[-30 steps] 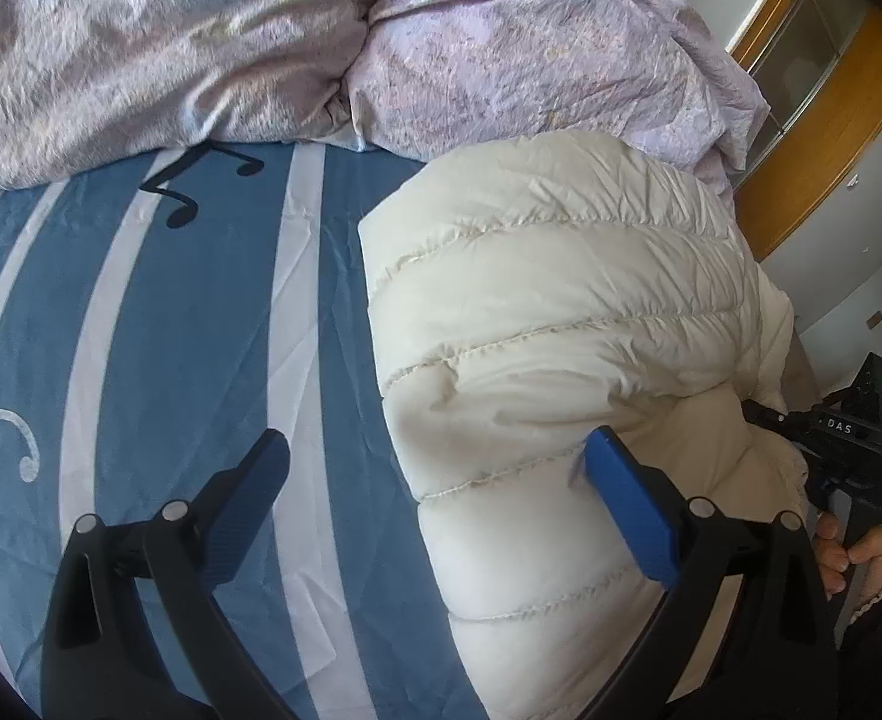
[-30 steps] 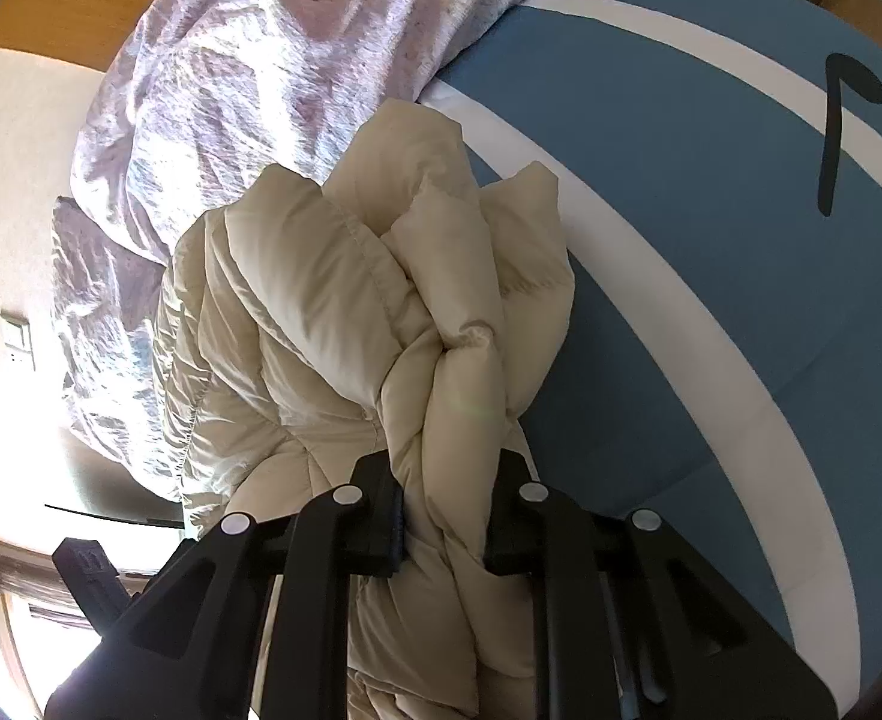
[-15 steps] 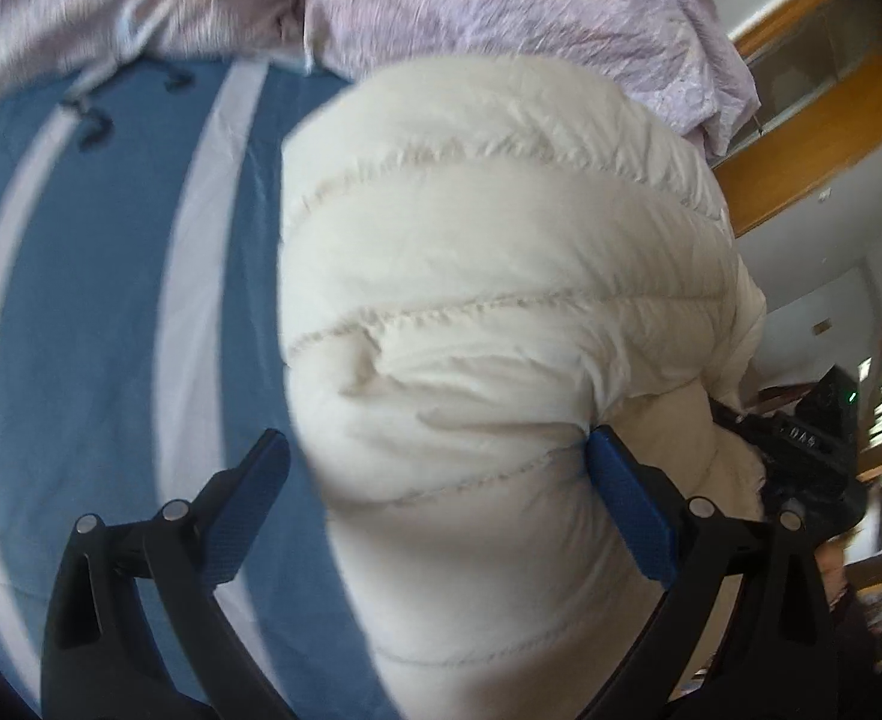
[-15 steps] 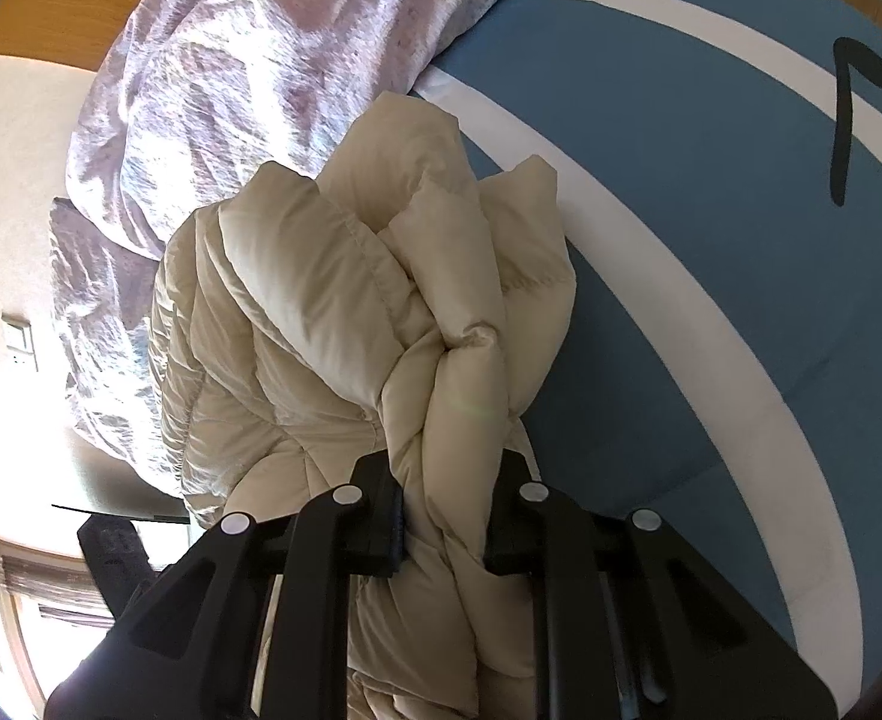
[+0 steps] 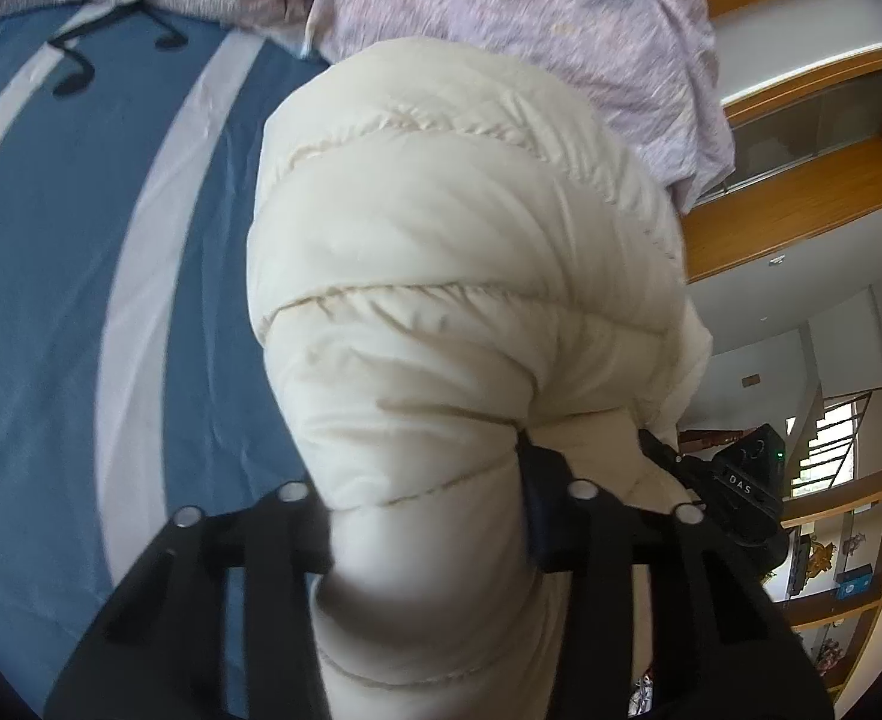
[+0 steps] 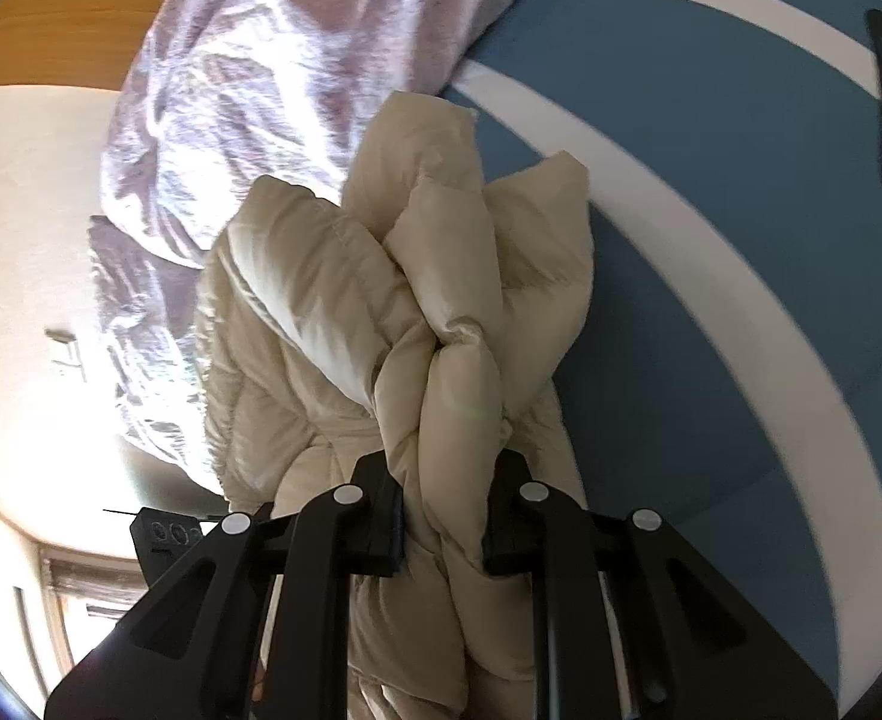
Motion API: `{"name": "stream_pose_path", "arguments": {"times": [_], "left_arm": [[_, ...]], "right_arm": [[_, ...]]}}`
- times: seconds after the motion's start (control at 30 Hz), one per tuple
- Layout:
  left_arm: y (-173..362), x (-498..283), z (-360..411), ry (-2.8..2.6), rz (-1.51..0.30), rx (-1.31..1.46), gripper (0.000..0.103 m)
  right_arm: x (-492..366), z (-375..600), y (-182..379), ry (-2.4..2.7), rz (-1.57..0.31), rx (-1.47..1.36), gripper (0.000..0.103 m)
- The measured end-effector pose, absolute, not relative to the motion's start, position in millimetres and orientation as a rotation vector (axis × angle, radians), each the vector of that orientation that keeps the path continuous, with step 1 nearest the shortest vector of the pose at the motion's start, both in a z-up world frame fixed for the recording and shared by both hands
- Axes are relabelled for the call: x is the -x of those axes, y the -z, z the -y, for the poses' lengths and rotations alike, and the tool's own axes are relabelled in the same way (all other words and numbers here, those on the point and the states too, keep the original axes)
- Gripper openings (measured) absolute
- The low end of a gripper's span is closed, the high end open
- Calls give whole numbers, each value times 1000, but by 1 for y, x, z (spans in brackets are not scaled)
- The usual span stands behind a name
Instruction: Fold large clothes
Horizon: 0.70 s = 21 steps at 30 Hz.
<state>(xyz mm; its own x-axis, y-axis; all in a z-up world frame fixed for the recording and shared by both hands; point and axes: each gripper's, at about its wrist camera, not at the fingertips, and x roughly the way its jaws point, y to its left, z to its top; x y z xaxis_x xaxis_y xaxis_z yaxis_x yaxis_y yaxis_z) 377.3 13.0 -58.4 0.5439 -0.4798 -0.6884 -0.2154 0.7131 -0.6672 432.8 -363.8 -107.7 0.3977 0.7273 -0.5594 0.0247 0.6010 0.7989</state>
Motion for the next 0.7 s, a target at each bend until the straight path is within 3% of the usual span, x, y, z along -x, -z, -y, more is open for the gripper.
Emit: {"name": "stream_pose_path", "arguments": {"times": [0.4,0.7], "left_arm": [[12,-340,-90,78,-865,736,33],[6,-321,-147,-51,-836,700,33]], "right_arm": [[-460,276,78,-719,-1044,-824,18],[-483,191,75,-783,-1081,-712,18]]}}
